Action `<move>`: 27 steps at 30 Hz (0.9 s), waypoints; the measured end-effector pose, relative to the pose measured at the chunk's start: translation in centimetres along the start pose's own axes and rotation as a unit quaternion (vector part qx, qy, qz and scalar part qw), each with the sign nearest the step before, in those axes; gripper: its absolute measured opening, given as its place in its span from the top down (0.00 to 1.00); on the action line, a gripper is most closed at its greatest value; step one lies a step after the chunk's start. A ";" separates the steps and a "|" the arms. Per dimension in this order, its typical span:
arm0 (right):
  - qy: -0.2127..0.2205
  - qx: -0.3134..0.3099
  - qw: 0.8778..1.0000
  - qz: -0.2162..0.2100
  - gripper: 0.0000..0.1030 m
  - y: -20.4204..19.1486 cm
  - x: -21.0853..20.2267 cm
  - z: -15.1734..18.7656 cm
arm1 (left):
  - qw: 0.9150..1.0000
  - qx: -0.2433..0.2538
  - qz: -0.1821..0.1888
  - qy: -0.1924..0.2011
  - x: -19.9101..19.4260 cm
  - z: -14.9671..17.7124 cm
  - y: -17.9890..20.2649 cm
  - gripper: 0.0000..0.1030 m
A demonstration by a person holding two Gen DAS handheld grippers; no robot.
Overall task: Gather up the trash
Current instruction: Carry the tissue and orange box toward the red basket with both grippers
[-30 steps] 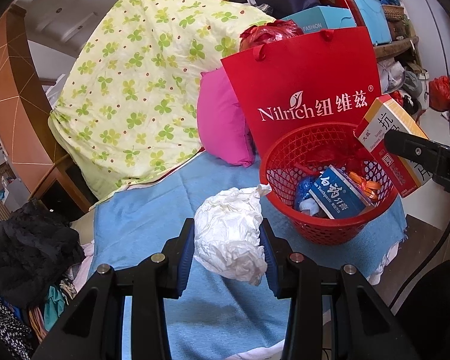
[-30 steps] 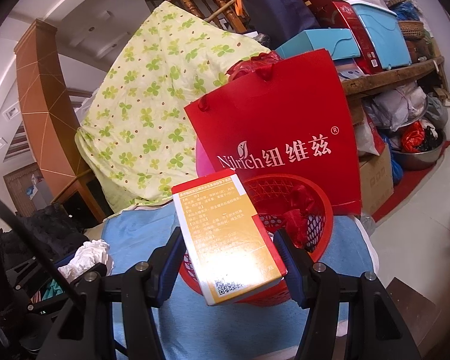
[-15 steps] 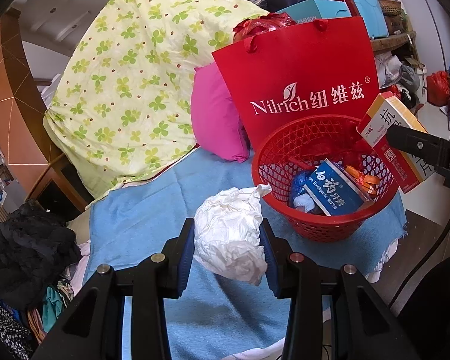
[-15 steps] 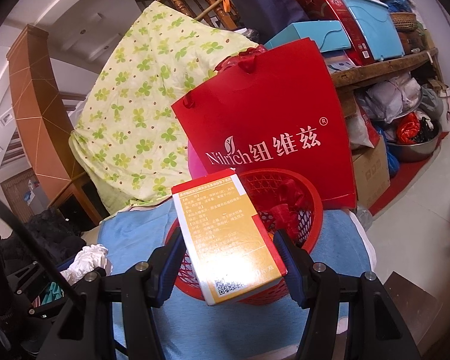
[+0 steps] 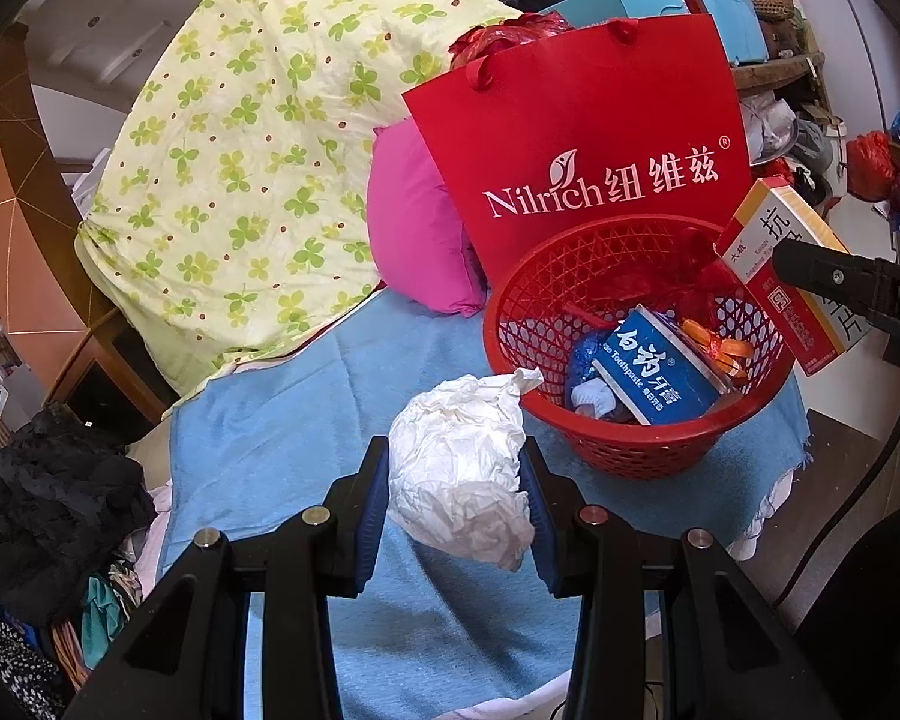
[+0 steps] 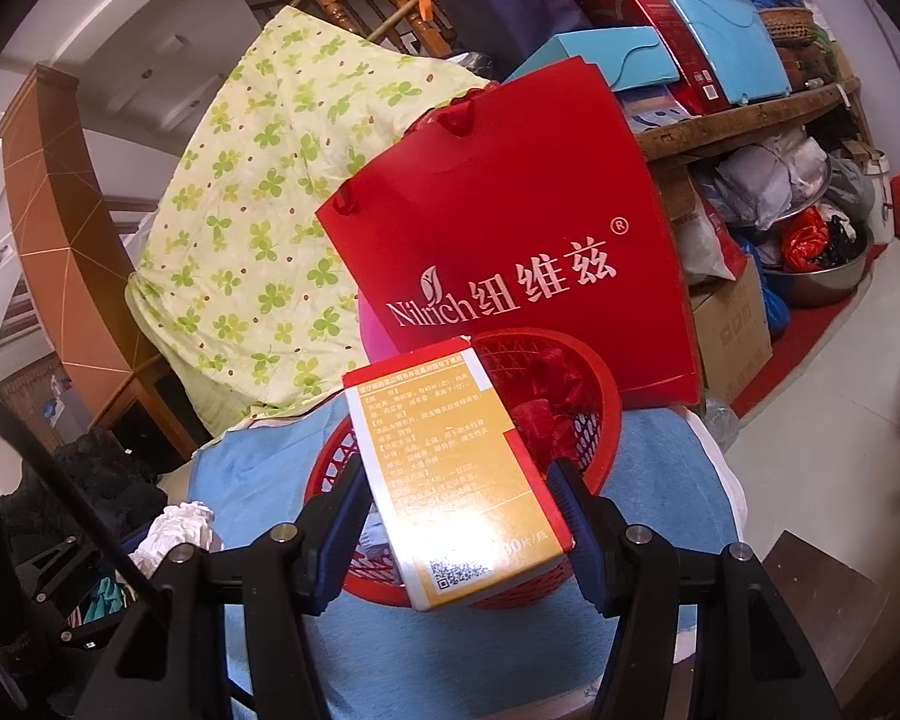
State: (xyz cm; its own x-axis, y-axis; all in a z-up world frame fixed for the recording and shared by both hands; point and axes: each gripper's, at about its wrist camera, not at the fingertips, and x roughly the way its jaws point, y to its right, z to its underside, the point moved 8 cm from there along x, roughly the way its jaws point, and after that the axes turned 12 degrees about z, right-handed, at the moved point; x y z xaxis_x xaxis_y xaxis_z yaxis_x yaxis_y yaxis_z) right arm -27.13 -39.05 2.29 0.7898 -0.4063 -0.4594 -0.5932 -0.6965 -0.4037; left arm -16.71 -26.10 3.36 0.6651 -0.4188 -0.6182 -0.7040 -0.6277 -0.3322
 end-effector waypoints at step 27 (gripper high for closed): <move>0.009 0.016 1.000 0.013 0.39 2.1 0.6 -0.3 | 1.000 0.015 0.010 0.005 1.1 -1.5 1.7 0.58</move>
State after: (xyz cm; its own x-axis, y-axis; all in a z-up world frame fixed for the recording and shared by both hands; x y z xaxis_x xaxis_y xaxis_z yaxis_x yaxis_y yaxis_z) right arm -27.84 -40.95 1.37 0.7760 -0.4352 -0.4566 -0.6187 -0.6659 -0.4168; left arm -16.85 -28.61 3.16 0.6533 -0.4372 -0.6181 -0.7242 -0.5991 -0.3416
